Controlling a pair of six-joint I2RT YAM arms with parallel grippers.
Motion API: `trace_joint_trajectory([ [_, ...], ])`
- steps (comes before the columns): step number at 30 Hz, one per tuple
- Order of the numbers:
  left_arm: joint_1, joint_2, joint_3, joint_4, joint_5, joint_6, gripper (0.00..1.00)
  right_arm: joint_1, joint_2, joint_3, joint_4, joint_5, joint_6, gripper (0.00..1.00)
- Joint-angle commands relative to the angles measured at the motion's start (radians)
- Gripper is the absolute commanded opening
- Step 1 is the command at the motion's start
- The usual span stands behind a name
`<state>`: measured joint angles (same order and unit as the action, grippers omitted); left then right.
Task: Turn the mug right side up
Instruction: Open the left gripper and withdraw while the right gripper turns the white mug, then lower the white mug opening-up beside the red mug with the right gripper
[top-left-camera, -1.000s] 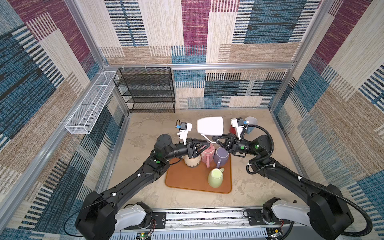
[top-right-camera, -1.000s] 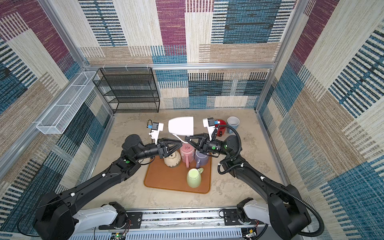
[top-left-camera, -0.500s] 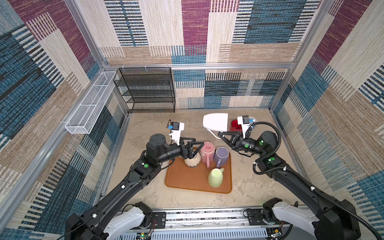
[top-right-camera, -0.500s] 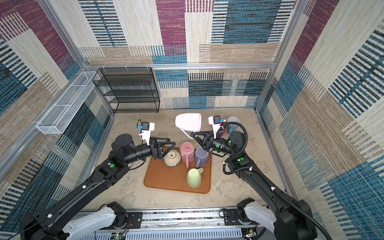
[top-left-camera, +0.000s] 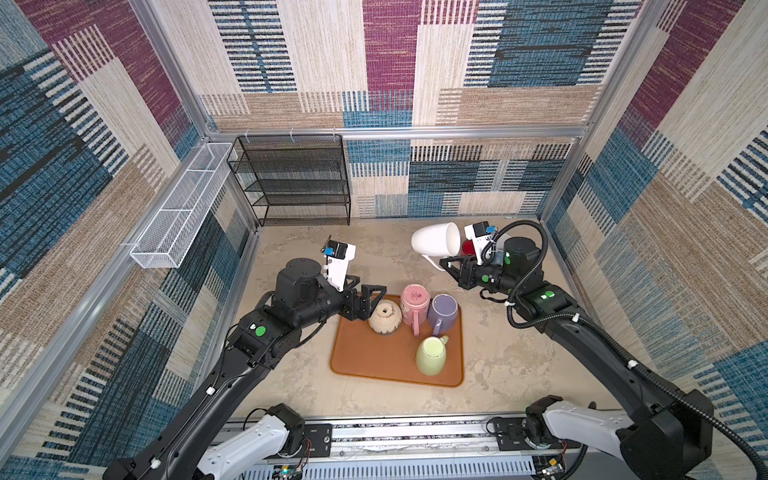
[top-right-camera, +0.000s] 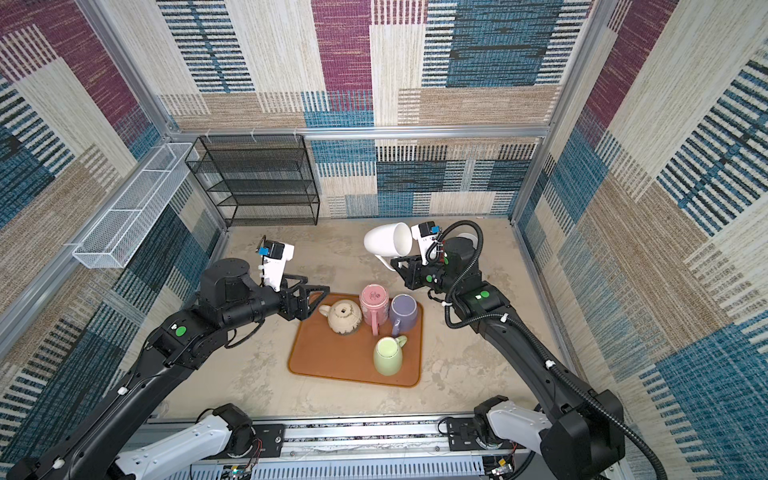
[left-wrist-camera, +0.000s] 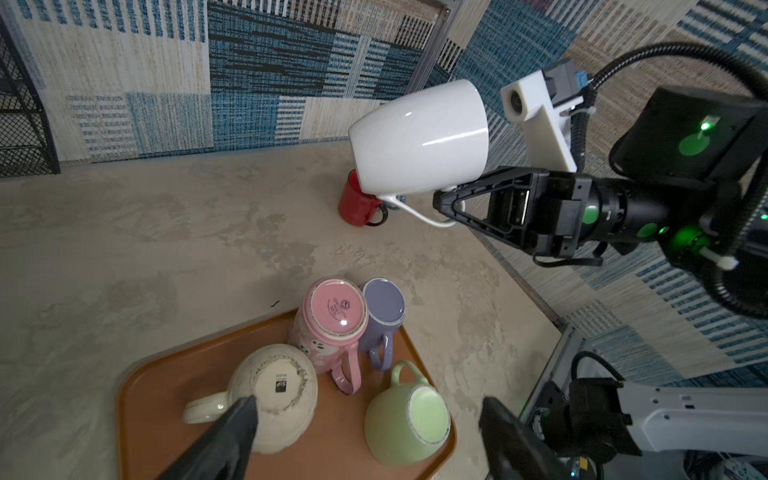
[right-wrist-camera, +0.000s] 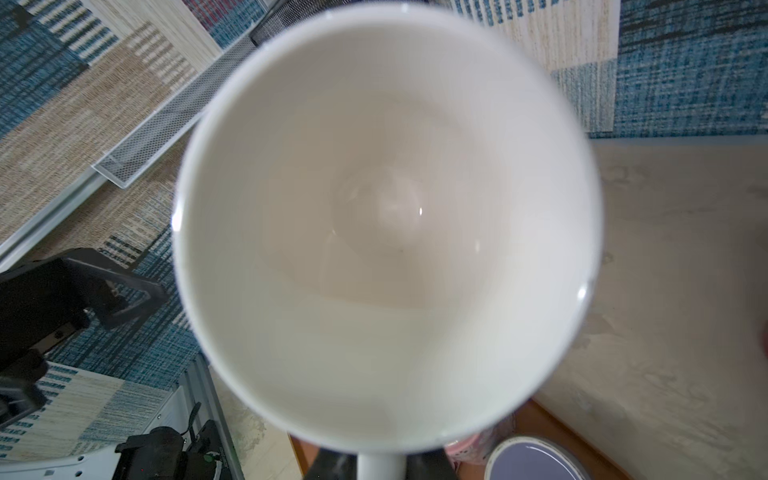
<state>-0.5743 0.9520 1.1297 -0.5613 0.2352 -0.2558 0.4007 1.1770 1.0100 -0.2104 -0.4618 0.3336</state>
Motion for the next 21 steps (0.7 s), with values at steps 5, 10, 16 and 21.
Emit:
trace_joint_trajectory([
  [5,0.002,0.010,-0.004,-0.173,-0.044,0.140,0.89,0.001,0.083,0.058,-0.142,0.109,-0.085,0.00],
  [10,0.001,0.009,-0.059,-0.166,-0.115,0.139,0.91,0.001,0.149,0.095,-0.218,0.189,-0.114,0.00],
  [16,0.001,0.035,-0.105,-0.208,-0.157,0.156,0.94,0.003,0.243,0.178,-0.323,0.297,-0.147,0.00],
  [21,0.001,0.039,-0.114,-0.221,-0.157,0.158,0.92,0.007,0.330,0.262,-0.413,0.412,-0.172,0.00],
])
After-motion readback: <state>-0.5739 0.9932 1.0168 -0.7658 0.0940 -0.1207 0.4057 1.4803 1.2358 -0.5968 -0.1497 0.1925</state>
